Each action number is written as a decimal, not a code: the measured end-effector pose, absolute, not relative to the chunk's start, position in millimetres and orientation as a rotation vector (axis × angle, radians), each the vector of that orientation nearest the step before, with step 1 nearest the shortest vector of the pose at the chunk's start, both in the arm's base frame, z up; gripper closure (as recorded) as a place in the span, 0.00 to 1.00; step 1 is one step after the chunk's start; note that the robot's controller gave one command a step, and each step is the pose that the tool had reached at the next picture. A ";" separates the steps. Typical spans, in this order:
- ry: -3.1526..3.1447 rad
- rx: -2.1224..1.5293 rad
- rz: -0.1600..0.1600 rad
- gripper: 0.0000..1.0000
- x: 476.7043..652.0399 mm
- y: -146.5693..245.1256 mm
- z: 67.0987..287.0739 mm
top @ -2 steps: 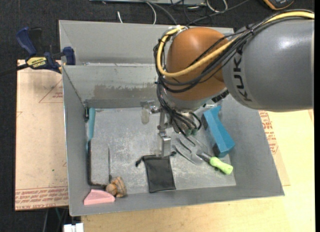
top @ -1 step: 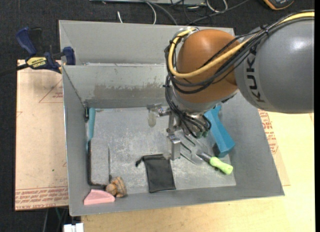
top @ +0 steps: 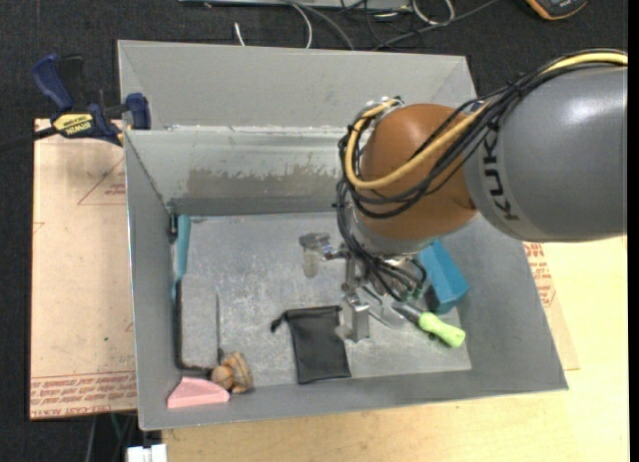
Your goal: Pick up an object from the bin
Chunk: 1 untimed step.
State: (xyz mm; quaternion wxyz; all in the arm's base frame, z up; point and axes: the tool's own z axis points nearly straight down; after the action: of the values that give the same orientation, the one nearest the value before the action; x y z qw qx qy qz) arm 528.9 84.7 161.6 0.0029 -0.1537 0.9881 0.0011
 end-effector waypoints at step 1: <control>3.137 -0.037 0.008 0.00 507.5 84.4 155.8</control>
Offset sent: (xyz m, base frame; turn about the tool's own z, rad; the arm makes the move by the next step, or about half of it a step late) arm -0.0323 -0.0404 -0.0785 0.1461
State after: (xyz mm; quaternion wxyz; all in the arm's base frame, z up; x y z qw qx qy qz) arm 507.5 84.4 155.8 0.0022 -0.0118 0.9999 0.0025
